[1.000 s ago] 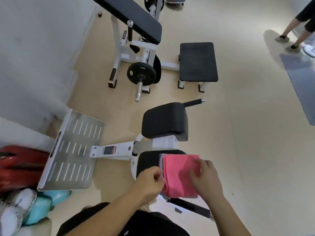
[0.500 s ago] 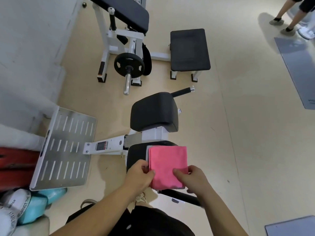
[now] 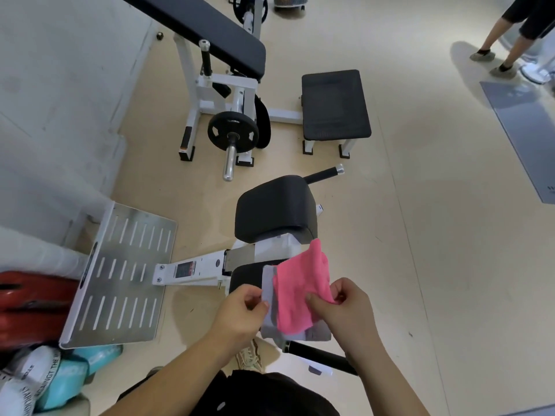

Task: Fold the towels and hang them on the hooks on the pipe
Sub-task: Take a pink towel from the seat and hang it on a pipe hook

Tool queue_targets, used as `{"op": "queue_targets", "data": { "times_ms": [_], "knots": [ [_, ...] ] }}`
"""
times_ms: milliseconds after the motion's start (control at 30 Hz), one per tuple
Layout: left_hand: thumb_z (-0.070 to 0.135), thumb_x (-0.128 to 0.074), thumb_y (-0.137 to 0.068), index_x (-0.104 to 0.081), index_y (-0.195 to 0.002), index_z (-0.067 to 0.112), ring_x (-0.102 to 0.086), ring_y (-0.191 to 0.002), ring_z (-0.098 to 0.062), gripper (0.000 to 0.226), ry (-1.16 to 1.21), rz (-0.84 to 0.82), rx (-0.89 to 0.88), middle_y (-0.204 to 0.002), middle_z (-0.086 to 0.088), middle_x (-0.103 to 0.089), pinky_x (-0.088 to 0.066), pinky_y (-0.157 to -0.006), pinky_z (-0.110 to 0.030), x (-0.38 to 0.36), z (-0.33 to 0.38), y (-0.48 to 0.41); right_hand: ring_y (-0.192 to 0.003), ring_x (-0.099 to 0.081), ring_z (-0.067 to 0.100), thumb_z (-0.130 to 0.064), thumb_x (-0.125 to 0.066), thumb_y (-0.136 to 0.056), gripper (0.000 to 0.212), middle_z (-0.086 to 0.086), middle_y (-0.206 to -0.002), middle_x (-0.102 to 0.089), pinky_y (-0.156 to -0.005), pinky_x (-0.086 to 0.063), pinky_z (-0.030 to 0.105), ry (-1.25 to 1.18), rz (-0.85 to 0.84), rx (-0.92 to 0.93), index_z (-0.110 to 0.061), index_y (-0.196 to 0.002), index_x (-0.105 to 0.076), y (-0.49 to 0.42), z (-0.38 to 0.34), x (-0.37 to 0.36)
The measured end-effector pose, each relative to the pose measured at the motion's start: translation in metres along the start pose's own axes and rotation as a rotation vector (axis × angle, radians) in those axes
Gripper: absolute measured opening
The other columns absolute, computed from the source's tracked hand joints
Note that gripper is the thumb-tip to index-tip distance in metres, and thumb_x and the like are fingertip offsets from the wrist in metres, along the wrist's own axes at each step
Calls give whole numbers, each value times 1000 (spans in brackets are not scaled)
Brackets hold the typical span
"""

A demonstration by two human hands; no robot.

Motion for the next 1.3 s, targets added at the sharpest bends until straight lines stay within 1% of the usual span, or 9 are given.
{"op": "queue_targets", "data": {
  "times_ms": [100,200,333,467,633,767,867,1133,1300],
  "knots": [
    [24,-69,-96,-58,-129,25,-57,-97,7,35,11,143,-70,-121,13,-61,-49,-82,-17,32,25,5,-57,-37,10,0,-77,-76,37,-11,-59,-43,-57,-37,26,-15,23,171,-12,-69,-43,3,-44,-1],
    [26,-81,-84,-46,-143,31,-54,-123,-1,69,-73,279,-426,-140,17,-47,-51,-97,-24,69,86,24,-62,-52,5,4,-78,-78,35,-13,-71,-57,-58,-44,18,7,-44,373,-19,-81,-51,10,-98,-11],
    [34,-87,-75,-41,-153,26,-39,-147,-13,91,-338,213,-835,-157,10,-39,-39,-118,-34,86,154,63,-82,-68,19,13,-75,-75,54,-3,-94,-68,-68,-60,35,-21,-240,512,-27,-104,-54,29,-158,-35],
    [38,-76,-79,-53,-136,44,-57,-114,-3,62,-361,139,-689,-118,20,-62,-51,-98,-32,115,159,79,-87,-73,16,17,-61,-80,63,-8,-96,-73,-70,-63,35,116,-444,597,-35,-115,-53,50,-198,-79],
    [28,-82,-79,-71,-107,41,-68,-74,-14,33,-71,129,-496,-83,1,-70,-61,-70,-35,189,124,103,-96,-67,9,4,-69,-79,58,-11,-104,-66,-78,-57,25,267,-490,715,-42,-113,-55,73,-241,-140],
    [26,-78,-87,-76,-100,35,-76,-85,-9,15,249,219,-353,-93,9,-76,-62,-64,-26,266,72,126,-110,-64,-1,-39,-81,-81,50,-18,-115,-67,-95,-51,22,328,-547,727,-41,-125,-58,82,-263,-202],
    [11,-71,-94,-77,-108,26,-75,-100,-17,22,522,318,-325,-106,-1,-79,-61,-81,-33,329,32,148,-115,-61,-4,-60,-76,-81,57,-21,-122,-66,-98,-51,23,347,-635,726,-39,-130,-59,96,-288,-256],
    [1,-61,-98,-71,-120,19,-77,-95,-17,30,695,535,-417,-105,-2,-81,-58,-75,-22,486,-10,225,-109,-71,35,-31,-74,-86,39,18,-113,-75,-100,-56,46,-8,-932,526,-9,-117,-69,164,-386,-392],
    [-1,-65,-96,-71,-118,16,-76,-91,-17,29,710,675,-415,-104,-6,-80,-57,-70,-20,570,-19,248,-97,-75,26,-24,-77,-86,45,11,-107,-78,-84,-57,39,-117,-1028,468,-8,-125,-60,196,-444,-458]
  ]
}}
Point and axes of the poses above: each hand's wrist, its own y-axis away from the middle knuckle, its own x-axis out of the back of the hand, z = x × y, the point moved 10 cm from there along -y, towards the middle knuckle
